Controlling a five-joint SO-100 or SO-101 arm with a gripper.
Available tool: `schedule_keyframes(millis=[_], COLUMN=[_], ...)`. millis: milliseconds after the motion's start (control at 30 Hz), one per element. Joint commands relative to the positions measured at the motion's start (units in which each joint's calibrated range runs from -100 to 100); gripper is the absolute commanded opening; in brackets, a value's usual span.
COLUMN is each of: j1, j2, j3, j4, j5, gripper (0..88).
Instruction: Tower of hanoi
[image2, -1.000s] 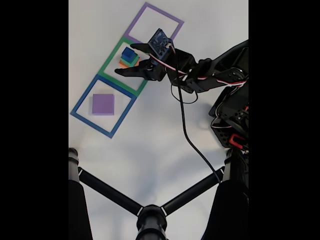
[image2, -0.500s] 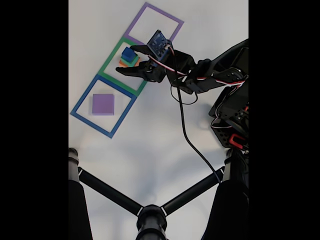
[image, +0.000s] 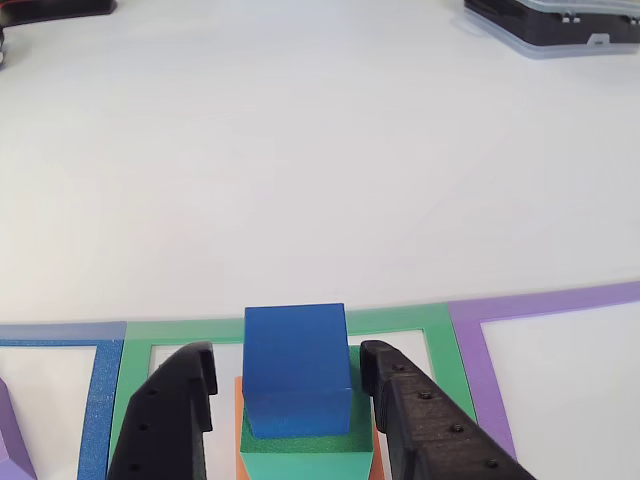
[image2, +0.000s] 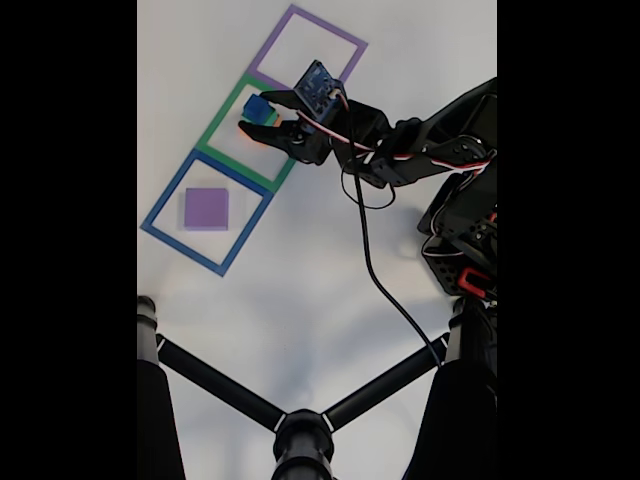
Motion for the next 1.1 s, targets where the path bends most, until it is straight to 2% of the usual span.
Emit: schedule_keyframes(millis=[0, 300, 600, 867, 1067], j1=[-0.5, -0.1, 0.0, 1.1, 1.7], j2=[-0.2, -0.2, -2.9, -19.9, -33.0], j3=[-1.6, -0.9, -1.2, -8.2, -24.8], j4=[-1.0, -0.9, 1.7, 30.0, 65.9], j5=[0.2, 0.2, 0.2, 0.2, 0.2], gripper=[10.9, 4.3, 3.3, 3.0, 2.8])
